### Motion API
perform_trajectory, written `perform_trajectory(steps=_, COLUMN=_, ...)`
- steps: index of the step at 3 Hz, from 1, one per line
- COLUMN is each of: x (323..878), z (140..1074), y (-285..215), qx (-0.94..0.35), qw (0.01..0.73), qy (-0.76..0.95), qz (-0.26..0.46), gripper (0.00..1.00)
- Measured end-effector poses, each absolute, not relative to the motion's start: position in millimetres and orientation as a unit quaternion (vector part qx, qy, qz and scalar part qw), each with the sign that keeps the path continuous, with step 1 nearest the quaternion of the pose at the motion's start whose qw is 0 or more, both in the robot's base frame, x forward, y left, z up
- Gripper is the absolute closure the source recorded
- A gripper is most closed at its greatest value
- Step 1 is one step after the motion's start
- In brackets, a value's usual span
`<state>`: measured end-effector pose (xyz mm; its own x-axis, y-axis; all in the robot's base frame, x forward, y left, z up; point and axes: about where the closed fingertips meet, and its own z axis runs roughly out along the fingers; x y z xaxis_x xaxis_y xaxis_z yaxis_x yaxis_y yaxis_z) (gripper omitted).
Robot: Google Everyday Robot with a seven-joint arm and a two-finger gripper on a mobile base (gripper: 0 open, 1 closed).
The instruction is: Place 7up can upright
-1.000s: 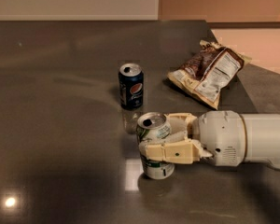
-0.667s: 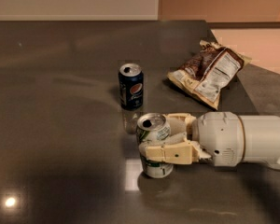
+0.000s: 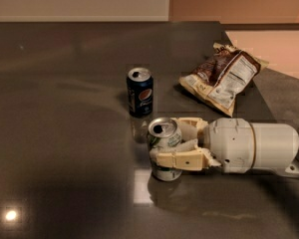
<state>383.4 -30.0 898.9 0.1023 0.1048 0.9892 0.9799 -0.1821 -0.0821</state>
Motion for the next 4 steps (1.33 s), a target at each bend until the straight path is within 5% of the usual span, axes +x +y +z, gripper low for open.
perform_trajectory(steps=2, x=383.4, z=895.8, y=-26.8, qx=-0.603, qw=0.463, qy=-0.444, qz=-0.474, gripper=0.03)
perform_trajectory(steps=4, x=382.8, z=896.2, y=-24.7, qx=-0.61, qw=0.471, qy=-0.435, qz=-0.465, gripper=0.0)
